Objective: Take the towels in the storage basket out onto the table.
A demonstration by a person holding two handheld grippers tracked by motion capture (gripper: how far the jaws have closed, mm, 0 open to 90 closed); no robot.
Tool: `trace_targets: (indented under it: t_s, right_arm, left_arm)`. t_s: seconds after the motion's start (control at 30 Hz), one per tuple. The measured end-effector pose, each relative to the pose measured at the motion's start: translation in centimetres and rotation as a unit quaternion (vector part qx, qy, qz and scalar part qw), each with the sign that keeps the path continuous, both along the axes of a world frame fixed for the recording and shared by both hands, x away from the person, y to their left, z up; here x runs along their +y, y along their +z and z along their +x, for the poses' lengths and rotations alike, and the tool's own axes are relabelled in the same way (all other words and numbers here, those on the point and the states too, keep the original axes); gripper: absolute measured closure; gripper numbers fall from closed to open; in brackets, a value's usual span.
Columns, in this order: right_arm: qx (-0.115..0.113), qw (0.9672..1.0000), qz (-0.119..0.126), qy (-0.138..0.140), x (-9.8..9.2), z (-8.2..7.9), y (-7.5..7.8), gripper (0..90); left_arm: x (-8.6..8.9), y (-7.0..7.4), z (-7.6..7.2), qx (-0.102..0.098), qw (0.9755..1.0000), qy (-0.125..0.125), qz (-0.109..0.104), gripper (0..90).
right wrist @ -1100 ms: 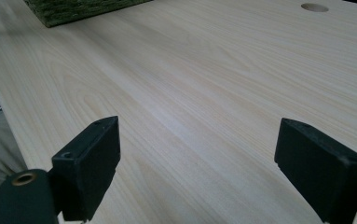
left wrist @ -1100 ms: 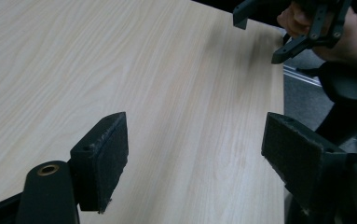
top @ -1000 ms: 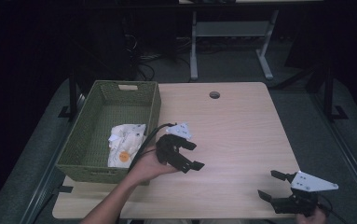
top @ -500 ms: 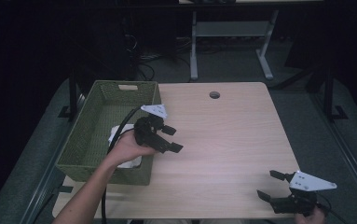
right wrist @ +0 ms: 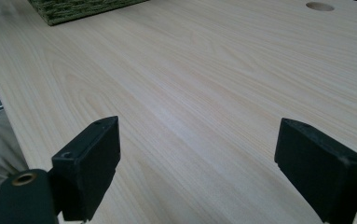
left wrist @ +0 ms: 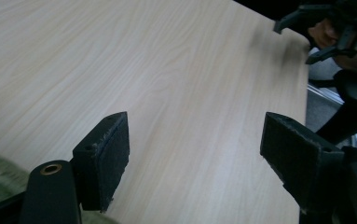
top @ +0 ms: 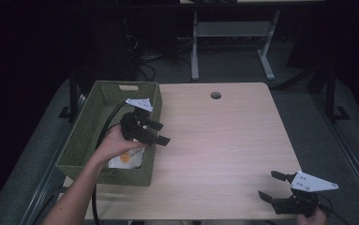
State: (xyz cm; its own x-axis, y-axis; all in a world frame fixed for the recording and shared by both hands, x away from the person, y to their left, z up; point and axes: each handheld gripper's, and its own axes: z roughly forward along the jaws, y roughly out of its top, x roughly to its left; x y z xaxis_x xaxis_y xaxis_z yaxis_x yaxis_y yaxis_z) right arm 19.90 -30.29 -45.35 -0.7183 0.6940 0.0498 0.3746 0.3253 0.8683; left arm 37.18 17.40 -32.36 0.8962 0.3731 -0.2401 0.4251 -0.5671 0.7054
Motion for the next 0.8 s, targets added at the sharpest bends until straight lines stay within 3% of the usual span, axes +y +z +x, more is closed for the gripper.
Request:
trace_targets:
  t_s: [0.23, 0.37, 0.57, 0.8]
  right_arm:
    - [0.000, 1.0000, -0.001, 0.002, 0.0, 0.0, 0.0, 13.8]
    - [0.000, 1.0000, 0.000, 0.002, 0.0, 0.0, 0.0, 13.8]
    - [-0.002, 1.0000, -0.001, 0.003, 0.0, 0.1, 0.0, 13.8]
    - [0.000, 1.0000, 0.000, 0.004, 0.1, 0.0, 0.0, 13.8]
  left_arm:
    - [2.0, -0.3, 0.6, 0.008, 0.9996, 0.029, 0.001, 24.0]
    - [3.7, -0.5, 1.0, 0.014, 0.9981, 0.059, 0.001, 24.0]
    - [5.5, -0.5, 1.1, 0.016, 0.9962, 0.086, 0.006, 24.0]
    - [7.6, -1.0, 1.6, 0.021, 0.9917, 0.123, 0.032, 23.8]
